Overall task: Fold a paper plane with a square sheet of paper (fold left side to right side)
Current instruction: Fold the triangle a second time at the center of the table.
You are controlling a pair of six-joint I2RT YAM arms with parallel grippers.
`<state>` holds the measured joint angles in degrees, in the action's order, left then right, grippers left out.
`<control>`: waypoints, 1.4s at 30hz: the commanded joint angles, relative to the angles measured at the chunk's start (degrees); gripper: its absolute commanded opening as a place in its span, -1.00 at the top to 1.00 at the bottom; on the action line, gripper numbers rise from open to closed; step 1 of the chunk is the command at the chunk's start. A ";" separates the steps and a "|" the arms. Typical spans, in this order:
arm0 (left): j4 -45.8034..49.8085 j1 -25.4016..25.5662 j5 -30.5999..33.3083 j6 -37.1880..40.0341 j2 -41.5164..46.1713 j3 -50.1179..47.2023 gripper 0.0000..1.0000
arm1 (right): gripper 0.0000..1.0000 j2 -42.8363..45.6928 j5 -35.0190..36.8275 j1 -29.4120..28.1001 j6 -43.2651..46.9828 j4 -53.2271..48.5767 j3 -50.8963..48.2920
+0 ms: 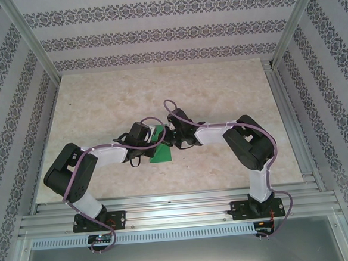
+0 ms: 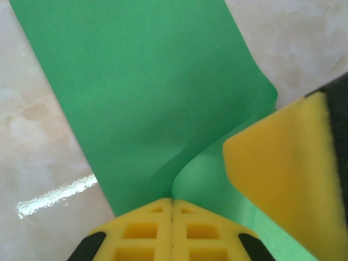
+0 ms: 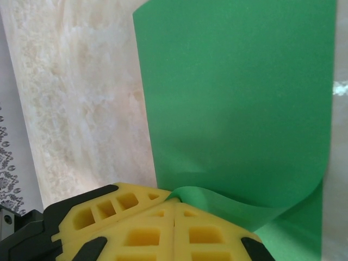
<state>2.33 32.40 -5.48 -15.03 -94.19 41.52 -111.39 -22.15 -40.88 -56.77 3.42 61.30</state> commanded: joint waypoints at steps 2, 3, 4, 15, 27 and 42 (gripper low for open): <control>3.12 0.94 0.71 0.00 -0.99 -1.53 0.94 | 1.00 -1.25 1.89 -0.78 0.89 -2.19 1.68; 3.07 0.97 0.72 0.01 -0.95 -1.57 0.94 | 1.00 -1.42 1.94 -0.78 1.11 -2.55 1.72; 3.12 1.04 0.72 0.01 -0.98 -1.55 0.94 | 1.00 -1.70 1.96 -0.88 1.40 -2.96 1.86; 3.03 1.61 0.82 0.22 -1.00 -1.66 0.94 | 1.00 -2.60 2.72 -1.29 3.40 -5.93 2.03; 2.46 1.81 0.48 -0.35 -0.44 -2.17 0.90 | 1.00 -4.24 3.10 -1.44 5.49 -9.14 2.75; 4.09 -1.16 -9.36 -6.99 20.62 -6.00 0.38 | 1.00 -4.02 3.78 -1.66 6.50 -9.75 1.10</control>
<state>7.03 32.16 -8.75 -19.14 -74.59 37.78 -113.93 -20.03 -41.91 -51.33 -3.42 63.53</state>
